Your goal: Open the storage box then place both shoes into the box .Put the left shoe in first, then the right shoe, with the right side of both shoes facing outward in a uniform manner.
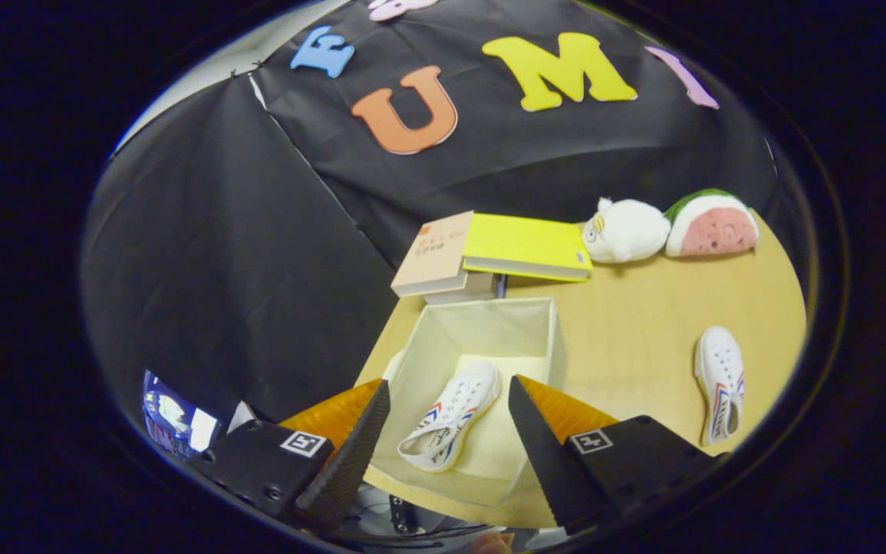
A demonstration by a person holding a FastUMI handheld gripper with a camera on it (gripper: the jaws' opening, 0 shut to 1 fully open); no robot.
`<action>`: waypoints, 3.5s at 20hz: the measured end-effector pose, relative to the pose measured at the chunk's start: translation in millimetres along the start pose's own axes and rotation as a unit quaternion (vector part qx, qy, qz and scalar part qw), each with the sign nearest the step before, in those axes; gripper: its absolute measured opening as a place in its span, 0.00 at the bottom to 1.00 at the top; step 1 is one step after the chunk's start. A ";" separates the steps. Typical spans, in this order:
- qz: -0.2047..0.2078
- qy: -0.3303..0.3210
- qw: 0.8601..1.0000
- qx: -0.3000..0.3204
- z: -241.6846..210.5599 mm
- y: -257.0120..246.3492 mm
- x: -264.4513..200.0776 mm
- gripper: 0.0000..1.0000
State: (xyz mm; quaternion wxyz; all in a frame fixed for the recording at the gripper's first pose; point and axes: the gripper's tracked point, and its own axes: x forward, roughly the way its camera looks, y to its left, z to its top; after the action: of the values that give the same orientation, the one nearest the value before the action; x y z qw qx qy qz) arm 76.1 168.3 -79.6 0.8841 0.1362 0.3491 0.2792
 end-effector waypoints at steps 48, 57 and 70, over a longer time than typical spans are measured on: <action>-0.154 0.284 0.943 0.075 -122.5 -390.0 -15.4 0.06; -0.168 0.168 0.969 0.065 -55.9 -334.1 -61.1 0.06; -0.179 0.010 0.983 0.044 -10.7 -172.2 -71.7 0.06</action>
State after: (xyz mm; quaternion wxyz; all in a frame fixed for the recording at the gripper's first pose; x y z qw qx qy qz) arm 94.3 -12.4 -123.5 0.9093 0.1073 0.3890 0.1019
